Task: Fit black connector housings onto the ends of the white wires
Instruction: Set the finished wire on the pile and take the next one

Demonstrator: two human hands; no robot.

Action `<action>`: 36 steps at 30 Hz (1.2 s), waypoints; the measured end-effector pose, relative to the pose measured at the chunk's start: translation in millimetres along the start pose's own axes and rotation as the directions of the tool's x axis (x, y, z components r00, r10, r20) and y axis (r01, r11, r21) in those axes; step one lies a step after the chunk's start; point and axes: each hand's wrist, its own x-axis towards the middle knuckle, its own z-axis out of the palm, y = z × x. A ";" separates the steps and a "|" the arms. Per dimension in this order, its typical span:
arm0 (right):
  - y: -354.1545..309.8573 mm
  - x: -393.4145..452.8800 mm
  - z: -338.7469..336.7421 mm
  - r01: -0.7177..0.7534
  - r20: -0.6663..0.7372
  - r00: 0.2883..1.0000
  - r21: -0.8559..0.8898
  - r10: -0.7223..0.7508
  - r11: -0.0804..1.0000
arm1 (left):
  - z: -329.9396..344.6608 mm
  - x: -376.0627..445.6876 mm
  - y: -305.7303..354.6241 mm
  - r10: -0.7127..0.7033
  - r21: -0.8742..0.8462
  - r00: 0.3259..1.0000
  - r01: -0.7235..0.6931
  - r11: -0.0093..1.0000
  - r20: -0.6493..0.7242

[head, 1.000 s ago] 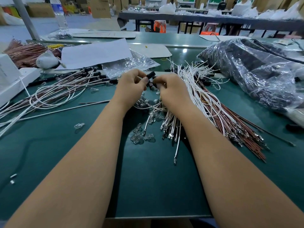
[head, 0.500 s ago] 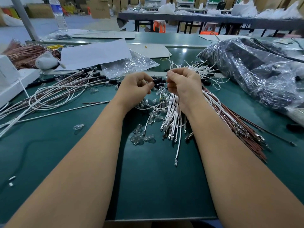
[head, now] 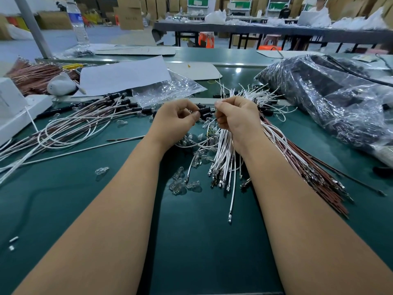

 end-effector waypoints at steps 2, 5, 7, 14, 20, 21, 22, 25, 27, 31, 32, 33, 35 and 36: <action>0.5 0.5 0.0 0.001 0.005 1.000 0.000 -0.001 1.000 | 0.5 -0.1 -0.7 0.007 0.012 1.000 -0.006 1.000 -0.012; 1.5 1.5 0.1 0.003 0.009 1.000 0.004 -0.003 1.000 | 0.7 -0.5 -0.6 0.018 0.028 1.000 -0.018 0.999 -0.011; 2.3 1.6 0.1 0.013 0.011 1.000 0.009 -0.013 1.000 | 0.2 0.1 -0.4 0.021 0.030 0.999 -0.021 0.999 -0.024; 3.3 0.8 0.2 0.014 0.018 1.000 0.007 -0.014 1.000 | -0.3 0.9 -2.2 0.023 0.043 0.999 -0.021 0.999 -0.045; 2.2 -0.1 0.0 0.004 0.008 1.000 -0.005 -0.004 1.000 | 0.3 0.9 -2.5 0.031 0.064 0.998 -0.028 0.998 -0.053; 2.1 -0.2 0.0 0.003 0.008 1.000 -0.008 -0.003 1.000 | 0.5 0.8 -2.4 0.033 0.065 0.998 -0.030 0.997 -0.051; 1.8 -0.3 0.0 0.005 0.009 1.000 -0.011 -0.005 1.000 | 0.3 0.6 -2.1 0.037 0.063 0.998 -0.034 0.997 -0.047; 1.8 -0.9 0.5 0.019 0.016 1.000 -0.028 -0.018 0.999 | -0.4 -0.2 -0.7 0.055 0.059 0.998 -0.052 0.997 -0.038; 2.2 -1.5 0.7 0.020 0.027 0.999 -0.027 -0.019 0.999 | -0.5 0.0 -0.4 0.058 0.051 0.998 -0.056 0.997 -0.038; 1.2 -1.0 -0.9 -0.020 0.064 0.998 0.051 0.017 0.999 | 0.3 0.4 -1.0 0.052 0.034 0.998 -0.051 0.998 -0.046; 0.7 -0.7 -1.3 -0.029 0.075 0.997 0.069 0.024 0.997 | 0.3 0.4 -1.0 0.054 0.029 0.997 -0.052 0.998 -0.049; 0.4 -0.6 -1.6 -0.032 0.082 0.996 0.071 0.027 0.997 | 0.5 0.3 -0.8 0.053 0.022 0.997 -0.052 0.998 -0.051; 0.4 -0.9 -1.0 -0.030 0.081 0.996 0.058 0.026 0.998 | 0.5 0.3 0.0 0.050 0.007 0.997 -0.049 0.999 -0.060; 0.7 -1.2 -0.3 -0.031 0.079 0.997 0.055 0.027 0.998 | 0.4 0.3 0.5 0.051 -0.001 0.997 -0.051 0.999 -0.065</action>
